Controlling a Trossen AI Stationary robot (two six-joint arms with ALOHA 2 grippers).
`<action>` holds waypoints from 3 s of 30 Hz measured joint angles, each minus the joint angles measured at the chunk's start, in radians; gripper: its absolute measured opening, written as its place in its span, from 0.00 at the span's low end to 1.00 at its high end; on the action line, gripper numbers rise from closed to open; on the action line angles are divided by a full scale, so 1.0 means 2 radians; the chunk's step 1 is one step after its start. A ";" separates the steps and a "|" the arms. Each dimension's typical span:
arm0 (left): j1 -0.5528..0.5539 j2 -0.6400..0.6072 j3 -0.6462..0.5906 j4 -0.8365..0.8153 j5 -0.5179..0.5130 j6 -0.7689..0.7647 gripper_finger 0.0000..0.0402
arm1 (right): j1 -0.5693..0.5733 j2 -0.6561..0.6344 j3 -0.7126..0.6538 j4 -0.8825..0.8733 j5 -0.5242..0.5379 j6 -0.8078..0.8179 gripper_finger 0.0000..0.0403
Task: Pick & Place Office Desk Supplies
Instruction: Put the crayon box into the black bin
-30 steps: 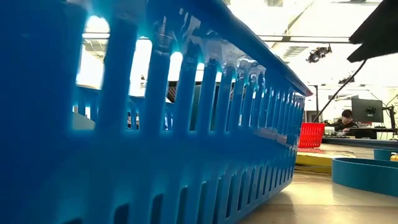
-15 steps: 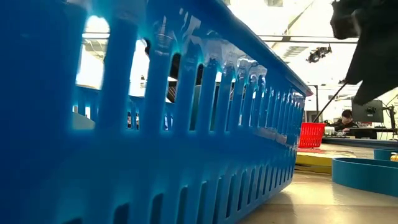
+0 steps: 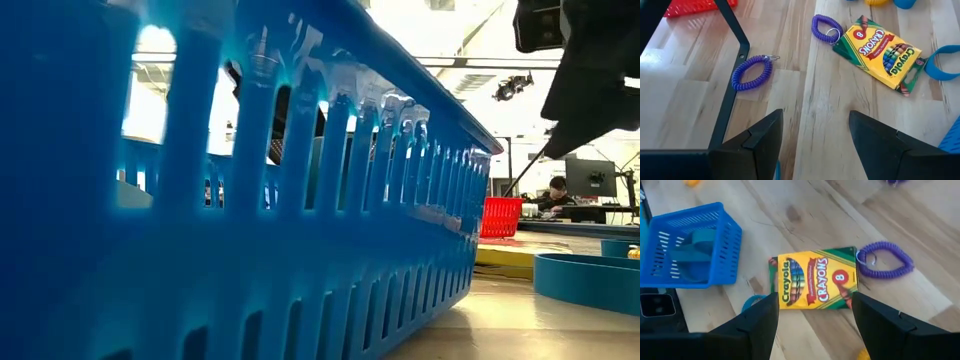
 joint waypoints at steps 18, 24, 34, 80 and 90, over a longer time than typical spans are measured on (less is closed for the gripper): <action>0.000 0.000 0.000 -0.001 -0.002 0.009 0.54 | -0.055 0.101 0.000 0.013 -0.144 0.062 0.59; 0.000 0.000 0.000 -0.001 -0.001 0.006 0.54 | -0.083 0.122 0.001 0.013 -0.166 0.049 0.59; -0.001 0.000 0.000 -0.001 -0.001 0.005 0.54 | -0.097 0.123 0.001 0.026 -0.178 0.015 0.59; 0.003 0.074 0.000 0.062 0.060 0.006 0.54 | -0.109 0.125 0.000 0.109 -0.223 -0.067 0.59; 0.003 0.076 0.000 0.063 0.060 0.006 0.54 | -0.109 0.124 0.000 0.084 -0.222 -0.033 0.59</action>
